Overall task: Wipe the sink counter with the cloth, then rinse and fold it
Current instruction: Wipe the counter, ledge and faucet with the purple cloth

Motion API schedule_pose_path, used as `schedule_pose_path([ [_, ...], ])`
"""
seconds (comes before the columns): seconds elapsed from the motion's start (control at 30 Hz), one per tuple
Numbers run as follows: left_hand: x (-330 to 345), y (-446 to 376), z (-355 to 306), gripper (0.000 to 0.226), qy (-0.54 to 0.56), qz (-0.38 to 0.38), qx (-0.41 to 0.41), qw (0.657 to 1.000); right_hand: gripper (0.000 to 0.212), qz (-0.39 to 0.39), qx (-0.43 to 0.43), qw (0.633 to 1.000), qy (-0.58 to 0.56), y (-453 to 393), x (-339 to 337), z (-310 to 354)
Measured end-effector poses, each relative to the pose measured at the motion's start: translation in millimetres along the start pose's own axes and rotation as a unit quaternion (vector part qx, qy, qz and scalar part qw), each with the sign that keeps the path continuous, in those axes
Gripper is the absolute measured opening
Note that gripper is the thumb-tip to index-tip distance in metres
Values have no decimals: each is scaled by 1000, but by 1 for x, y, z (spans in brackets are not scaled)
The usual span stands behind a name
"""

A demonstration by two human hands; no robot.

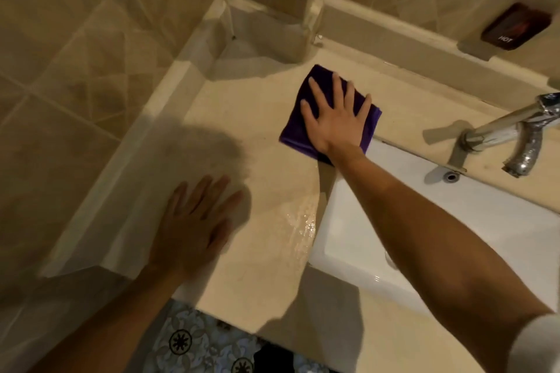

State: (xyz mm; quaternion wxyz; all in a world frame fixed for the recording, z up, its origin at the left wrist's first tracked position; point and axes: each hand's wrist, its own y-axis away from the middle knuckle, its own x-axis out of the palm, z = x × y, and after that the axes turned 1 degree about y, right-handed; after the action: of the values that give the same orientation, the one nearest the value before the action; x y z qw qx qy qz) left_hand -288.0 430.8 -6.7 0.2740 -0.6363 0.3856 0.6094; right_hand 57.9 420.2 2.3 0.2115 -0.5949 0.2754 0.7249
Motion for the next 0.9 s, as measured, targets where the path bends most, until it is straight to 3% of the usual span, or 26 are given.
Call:
schedule_pose_path([
  [0.37,-5,0,-5,53,37,-10,-14,999,66,-19,8,1000,23,3,3,13],
  [0.73,1,2,-2,54,-1,-29,2,1000,60,9,-54,998,-37,191,34,70],
  [0.9,1,1,-2,56,17,-38,1,999,57,30,-109,993,-39,293,43,52],
])
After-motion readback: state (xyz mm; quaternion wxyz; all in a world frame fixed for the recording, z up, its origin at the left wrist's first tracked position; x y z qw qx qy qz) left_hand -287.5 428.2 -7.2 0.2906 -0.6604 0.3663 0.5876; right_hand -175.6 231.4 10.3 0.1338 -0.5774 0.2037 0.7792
